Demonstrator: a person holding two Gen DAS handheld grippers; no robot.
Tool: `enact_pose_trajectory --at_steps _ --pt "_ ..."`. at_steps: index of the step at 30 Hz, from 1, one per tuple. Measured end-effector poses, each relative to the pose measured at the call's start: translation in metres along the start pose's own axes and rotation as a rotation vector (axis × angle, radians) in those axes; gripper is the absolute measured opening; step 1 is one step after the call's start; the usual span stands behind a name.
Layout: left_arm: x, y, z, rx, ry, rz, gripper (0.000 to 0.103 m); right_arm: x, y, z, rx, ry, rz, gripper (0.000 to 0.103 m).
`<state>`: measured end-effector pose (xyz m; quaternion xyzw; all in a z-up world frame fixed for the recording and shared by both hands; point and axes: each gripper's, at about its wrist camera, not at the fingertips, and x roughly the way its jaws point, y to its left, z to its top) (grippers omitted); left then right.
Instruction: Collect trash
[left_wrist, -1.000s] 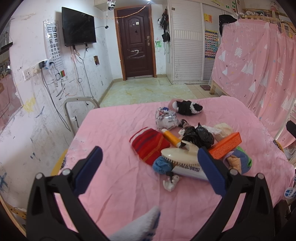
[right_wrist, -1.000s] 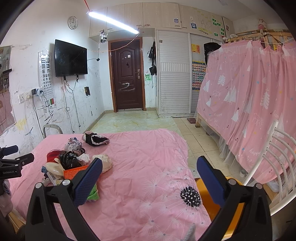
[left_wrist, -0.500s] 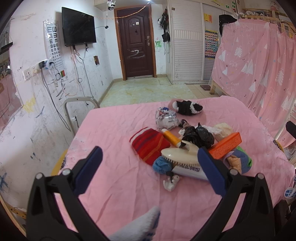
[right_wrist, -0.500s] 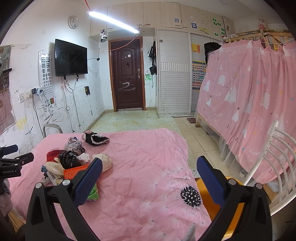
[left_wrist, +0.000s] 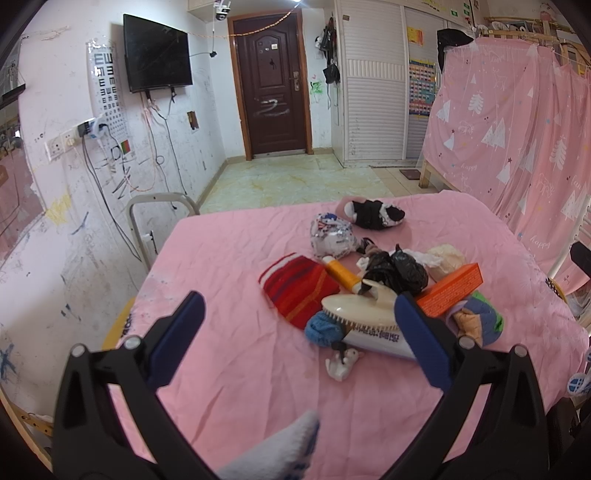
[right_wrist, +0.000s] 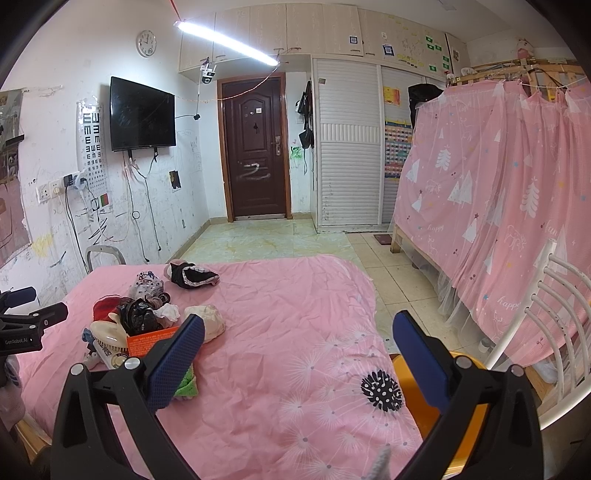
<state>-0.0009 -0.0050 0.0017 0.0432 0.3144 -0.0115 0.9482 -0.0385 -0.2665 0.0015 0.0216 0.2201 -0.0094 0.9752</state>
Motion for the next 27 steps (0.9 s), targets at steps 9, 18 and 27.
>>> enact_pose_trajectory --at_steps 9,18,27 --pt "0.0 0.0 0.0 0.001 0.0 0.001 0.098 0.001 0.001 -0.001 -0.003 0.002 0.001 0.092" --pt "0.009 0.008 -0.006 -0.013 0.042 -0.016 0.098 0.006 0.02 0.001 -0.04 0.02 0.081 0.092" --pt "0.026 0.018 -0.023 0.005 0.124 -0.046 0.098 0.023 0.062 -0.002 -0.119 0.103 0.249 0.092"
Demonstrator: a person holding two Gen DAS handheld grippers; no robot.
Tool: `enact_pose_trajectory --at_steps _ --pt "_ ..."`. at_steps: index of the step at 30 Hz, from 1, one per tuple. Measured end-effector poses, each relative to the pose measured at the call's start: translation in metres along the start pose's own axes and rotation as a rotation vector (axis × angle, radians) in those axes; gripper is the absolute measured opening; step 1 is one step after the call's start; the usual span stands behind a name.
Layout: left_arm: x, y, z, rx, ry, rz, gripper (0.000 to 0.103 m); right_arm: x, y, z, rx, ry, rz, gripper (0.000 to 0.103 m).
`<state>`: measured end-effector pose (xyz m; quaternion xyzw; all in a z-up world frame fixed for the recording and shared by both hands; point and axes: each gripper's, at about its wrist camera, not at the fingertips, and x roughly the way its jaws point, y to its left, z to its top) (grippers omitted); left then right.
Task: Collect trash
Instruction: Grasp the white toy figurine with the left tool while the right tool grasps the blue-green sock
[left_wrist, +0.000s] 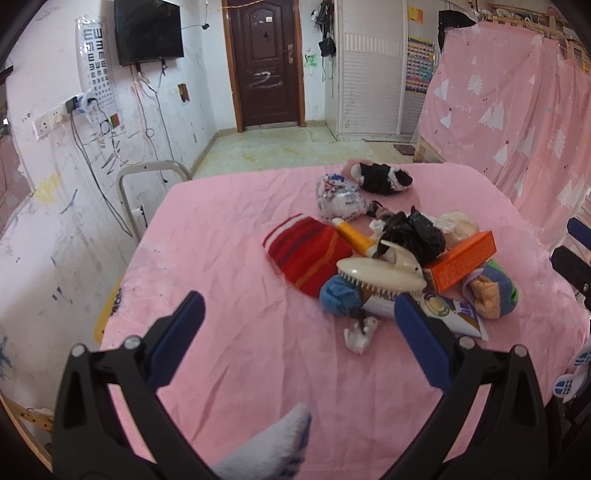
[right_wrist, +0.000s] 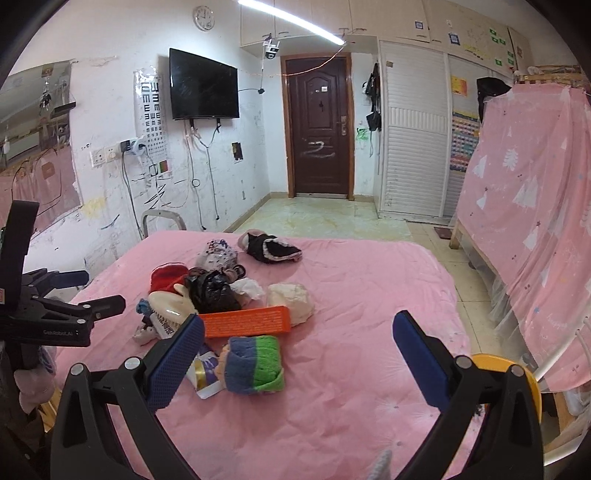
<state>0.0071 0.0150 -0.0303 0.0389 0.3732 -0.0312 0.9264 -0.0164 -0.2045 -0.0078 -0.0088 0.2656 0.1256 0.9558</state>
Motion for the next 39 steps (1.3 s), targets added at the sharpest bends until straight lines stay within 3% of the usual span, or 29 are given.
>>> enact_pose_trajectory --at_steps 6,8,15,20,24,27,29,31,34,39 --pt "0.019 -0.018 -0.005 0.055 0.056 -0.021 0.095 0.016 0.009 -0.008 -0.013 0.077 0.06 0.092" --pt "0.028 -0.022 -0.007 0.065 0.079 -0.02 0.081 0.021 0.011 -0.011 -0.018 0.102 0.078 0.092" --pt "0.05 -0.019 -0.012 0.032 0.13 -0.074 0.062 0.041 0.017 -0.015 -0.013 0.165 0.129 0.092" --pt "0.051 -0.017 -0.012 0.018 0.127 -0.113 0.029 0.056 0.016 -0.018 -0.001 0.216 0.149 0.092" --pt "0.045 -0.018 -0.014 0.039 0.132 -0.12 0.023 0.062 0.017 -0.021 0.001 0.235 0.157 0.089" --pt "0.04 -0.019 -0.015 0.043 0.122 -0.121 0.021 0.065 0.013 -0.023 0.017 0.247 0.161 0.078" --pt "0.037 -0.019 -0.016 0.04 0.115 -0.124 0.02 0.07 0.009 -0.025 0.033 0.266 0.171 0.048" --pt "0.033 -0.018 -0.017 0.035 0.11 -0.127 0.02 0.075 0.004 -0.028 0.056 0.287 0.202 0.029" --pt "0.029 -0.017 -0.019 0.029 0.095 -0.126 0.02 0.073 -0.001 -0.028 0.069 0.268 0.213 0.019" --pt "0.014 -0.013 -0.016 0.005 0.057 -0.134 0.02 0.063 -0.011 -0.025 0.097 0.23 0.213 0.017"
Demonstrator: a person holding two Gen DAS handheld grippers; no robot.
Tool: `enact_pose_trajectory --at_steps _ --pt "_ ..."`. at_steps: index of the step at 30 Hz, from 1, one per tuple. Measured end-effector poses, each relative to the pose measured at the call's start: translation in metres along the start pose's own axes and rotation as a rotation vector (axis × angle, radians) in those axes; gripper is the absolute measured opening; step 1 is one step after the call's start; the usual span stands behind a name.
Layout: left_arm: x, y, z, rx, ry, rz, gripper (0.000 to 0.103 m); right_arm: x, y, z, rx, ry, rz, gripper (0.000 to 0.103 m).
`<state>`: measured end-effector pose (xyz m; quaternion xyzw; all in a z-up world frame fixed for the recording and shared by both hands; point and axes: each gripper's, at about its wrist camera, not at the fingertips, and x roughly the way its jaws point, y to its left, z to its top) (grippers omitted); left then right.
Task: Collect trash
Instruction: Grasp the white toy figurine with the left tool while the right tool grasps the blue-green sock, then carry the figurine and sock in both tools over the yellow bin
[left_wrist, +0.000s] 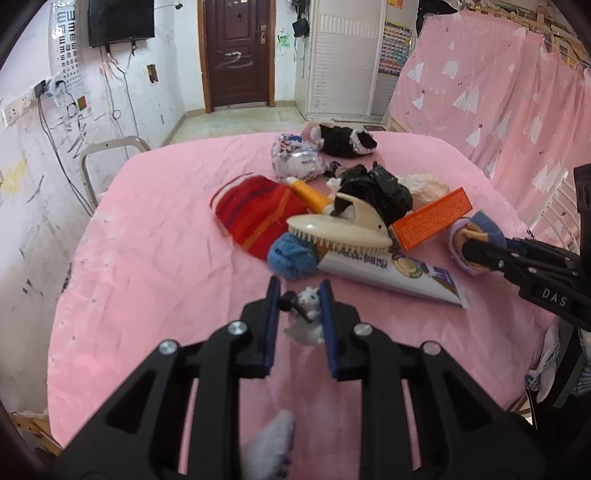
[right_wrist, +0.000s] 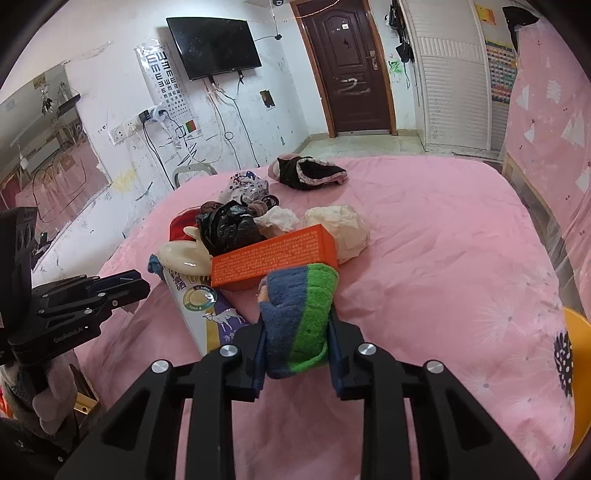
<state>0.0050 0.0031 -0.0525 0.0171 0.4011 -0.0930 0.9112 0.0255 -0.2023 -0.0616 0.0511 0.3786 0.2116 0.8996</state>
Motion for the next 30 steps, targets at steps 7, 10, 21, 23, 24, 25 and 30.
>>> enact_pose_trajectory --at_steps 7,10,21,23,24,25,30 --pt "-0.024 -0.004 0.013 -0.015 -0.066 -0.03 0.02 -0.03 -0.018 0.006 0.02 -0.083 -0.043 0.017" --pt "-0.031 -0.017 0.023 -0.001 -0.091 -0.051 0.02 -0.045 -0.033 0.007 0.043 -0.115 -0.066 0.017" --pt "-0.039 -0.109 0.065 0.104 -0.122 -0.334 0.02 -0.104 -0.106 -0.004 0.102 -0.192 -0.222 0.017" --pt "-0.037 -0.131 0.073 0.131 -0.113 -0.386 0.02 -0.115 -0.123 -0.01 0.122 -0.196 -0.254 0.017" --pt "-0.035 -0.143 0.077 0.142 -0.108 -0.41 0.02 -0.12 -0.131 -0.014 0.131 -0.198 -0.269 0.017" --pt "-0.033 -0.155 0.081 0.155 -0.103 -0.427 0.02 -0.126 -0.141 -0.018 0.14 -0.201 -0.284 0.017" --pt "-0.022 -0.215 0.096 0.217 -0.072 -0.482 0.02 -0.147 -0.178 -0.036 0.178 -0.208 -0.33 0.017"
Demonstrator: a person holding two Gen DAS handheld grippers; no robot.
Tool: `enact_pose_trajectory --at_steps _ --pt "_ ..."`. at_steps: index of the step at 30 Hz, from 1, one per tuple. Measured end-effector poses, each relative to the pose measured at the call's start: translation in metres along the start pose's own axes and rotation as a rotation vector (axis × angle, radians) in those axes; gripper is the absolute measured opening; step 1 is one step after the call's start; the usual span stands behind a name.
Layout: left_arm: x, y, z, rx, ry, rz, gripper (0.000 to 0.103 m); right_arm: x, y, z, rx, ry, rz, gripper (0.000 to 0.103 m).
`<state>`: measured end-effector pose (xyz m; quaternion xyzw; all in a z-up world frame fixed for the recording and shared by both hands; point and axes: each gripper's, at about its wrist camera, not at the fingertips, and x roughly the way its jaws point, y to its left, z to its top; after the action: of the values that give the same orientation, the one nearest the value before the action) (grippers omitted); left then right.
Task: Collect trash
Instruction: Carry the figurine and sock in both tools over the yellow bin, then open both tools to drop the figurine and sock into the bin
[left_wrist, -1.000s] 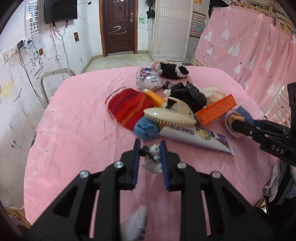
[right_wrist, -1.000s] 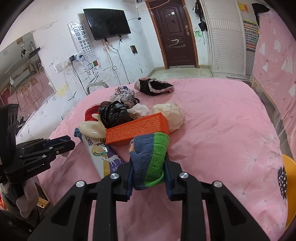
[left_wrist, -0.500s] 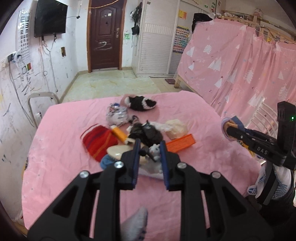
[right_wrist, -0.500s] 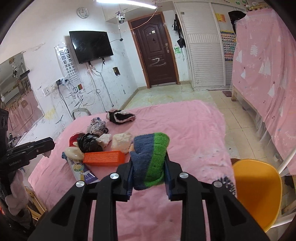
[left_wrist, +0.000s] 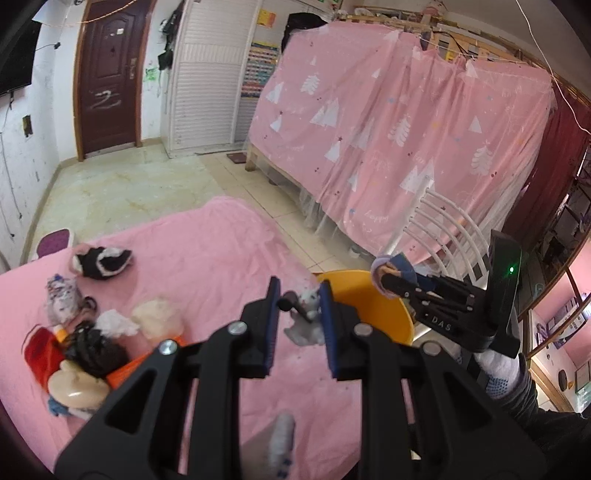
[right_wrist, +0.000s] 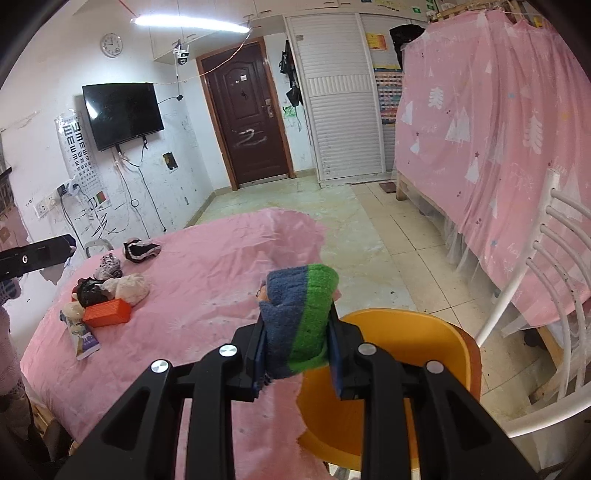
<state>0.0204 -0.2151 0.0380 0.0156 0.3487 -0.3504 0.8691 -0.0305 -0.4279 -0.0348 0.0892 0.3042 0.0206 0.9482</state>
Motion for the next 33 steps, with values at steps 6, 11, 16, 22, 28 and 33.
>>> enact_pose_trajectory --at_steps 6,11,16,22,28,33 --pt "0.054 -0.052 0.02 0.061 0.059 -0.041 0.02 -0.002 -0.042 -0.012 0.045 0.01 -0.008 0.017" --pt "0.102 -0.087 0.03 0.094 0.126 -0.063 0.02 0.01 -0.065 -0.021 0.095 0.041 0.004 0.021" --pt "0.144 -0.11 0.033 0.102 0.196 -0.082 0.02 0.016 -0.08 -0.029 0.135 0.051 -0.001 0.046" --pt "0.166 -0.121 0.037 0.084 0.231 -0.095 0.049 0.012 -0.098 -0.036 0.184 0.034 -0.019 0.061" --pt "0.154 -0.119 0.034 0.09 0.215 -0.089 0.052 0.008 -0.095 -0.037 0.185 0.031 -0.018 0.066" --pt "0.128 -0.106 0.035 0.074 0.162 -0.066 0.055 0.004 -0.075 -0.025 0.139 0.021 -0.01 0.067"
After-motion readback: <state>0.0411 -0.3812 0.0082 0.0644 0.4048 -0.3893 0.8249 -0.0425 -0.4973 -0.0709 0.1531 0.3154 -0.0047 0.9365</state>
